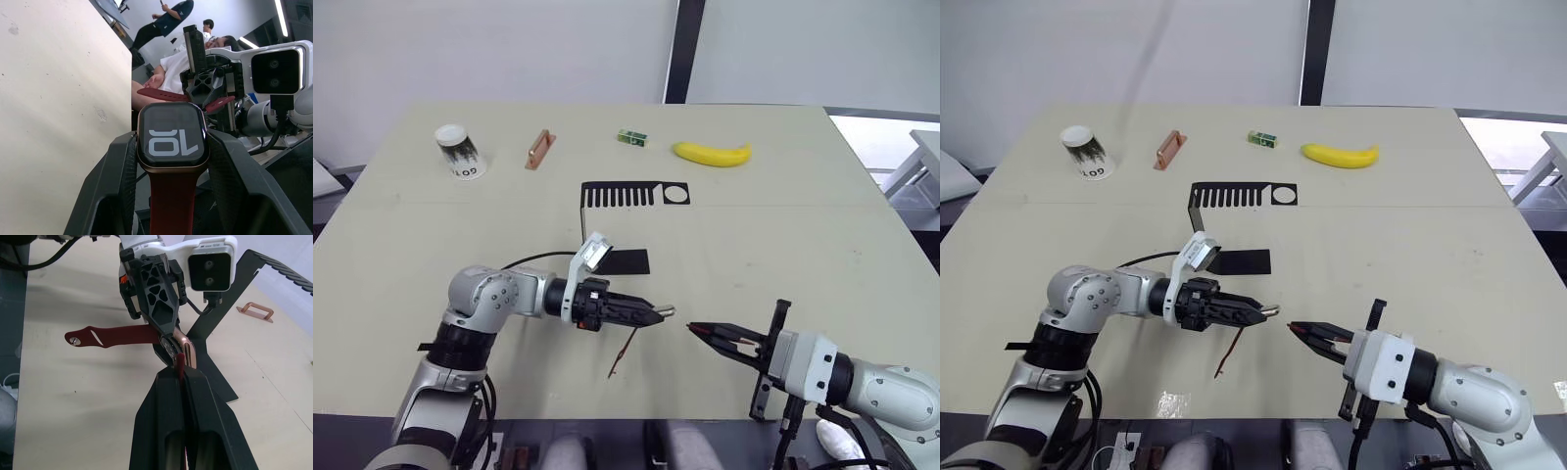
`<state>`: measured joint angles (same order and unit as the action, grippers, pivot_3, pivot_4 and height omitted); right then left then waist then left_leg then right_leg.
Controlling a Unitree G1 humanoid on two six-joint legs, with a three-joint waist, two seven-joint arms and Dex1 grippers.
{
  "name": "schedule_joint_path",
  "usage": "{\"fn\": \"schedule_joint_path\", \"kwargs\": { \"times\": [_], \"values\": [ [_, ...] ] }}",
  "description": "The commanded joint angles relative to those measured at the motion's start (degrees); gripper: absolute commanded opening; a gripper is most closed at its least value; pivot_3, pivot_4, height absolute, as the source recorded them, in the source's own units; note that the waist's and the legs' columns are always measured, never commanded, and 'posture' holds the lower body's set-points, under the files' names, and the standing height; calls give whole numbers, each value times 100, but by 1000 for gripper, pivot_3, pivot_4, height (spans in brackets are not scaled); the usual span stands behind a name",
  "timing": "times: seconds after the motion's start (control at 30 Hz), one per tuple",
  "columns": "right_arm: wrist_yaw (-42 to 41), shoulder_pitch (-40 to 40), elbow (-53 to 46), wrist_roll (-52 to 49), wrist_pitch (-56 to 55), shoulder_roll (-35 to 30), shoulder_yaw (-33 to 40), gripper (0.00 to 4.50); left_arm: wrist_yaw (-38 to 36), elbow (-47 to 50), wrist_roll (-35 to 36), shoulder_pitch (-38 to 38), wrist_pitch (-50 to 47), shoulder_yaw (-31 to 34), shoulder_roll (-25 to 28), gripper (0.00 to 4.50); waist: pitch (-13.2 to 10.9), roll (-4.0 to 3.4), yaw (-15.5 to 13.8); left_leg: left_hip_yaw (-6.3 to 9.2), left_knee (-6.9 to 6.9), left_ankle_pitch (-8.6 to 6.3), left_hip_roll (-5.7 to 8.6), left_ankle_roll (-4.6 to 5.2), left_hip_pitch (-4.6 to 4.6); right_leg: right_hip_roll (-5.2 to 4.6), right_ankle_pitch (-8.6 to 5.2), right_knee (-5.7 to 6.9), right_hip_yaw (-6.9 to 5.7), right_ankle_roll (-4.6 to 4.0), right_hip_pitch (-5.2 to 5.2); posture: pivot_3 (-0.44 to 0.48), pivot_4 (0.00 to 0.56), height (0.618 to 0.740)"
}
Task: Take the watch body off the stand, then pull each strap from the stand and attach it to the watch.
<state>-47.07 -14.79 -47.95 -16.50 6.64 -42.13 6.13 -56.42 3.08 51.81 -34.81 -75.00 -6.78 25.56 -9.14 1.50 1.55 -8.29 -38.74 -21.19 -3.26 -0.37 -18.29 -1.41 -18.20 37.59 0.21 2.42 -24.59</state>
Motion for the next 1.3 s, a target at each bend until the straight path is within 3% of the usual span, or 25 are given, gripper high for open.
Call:
{"fn": "schedule_joint_path", "kwargs": {
  "times": [0.03,1.3],
  "values": [
    [36,122,-87,65,28,-33,-133,0,42,108,118,-36,-29,103,-33,1593,0,0,9,0,0,0,0,0,0,1,0,0,0,0,0,0,150,738],
    [49,580,482,501,-144,86,-386,0,515,351,98,183,-12,68,-101,1593,-1,1,-1,3,-2,0,0,0,-2,-2,-1,0,-1,0,-1,0,150,738]
  ]
}}
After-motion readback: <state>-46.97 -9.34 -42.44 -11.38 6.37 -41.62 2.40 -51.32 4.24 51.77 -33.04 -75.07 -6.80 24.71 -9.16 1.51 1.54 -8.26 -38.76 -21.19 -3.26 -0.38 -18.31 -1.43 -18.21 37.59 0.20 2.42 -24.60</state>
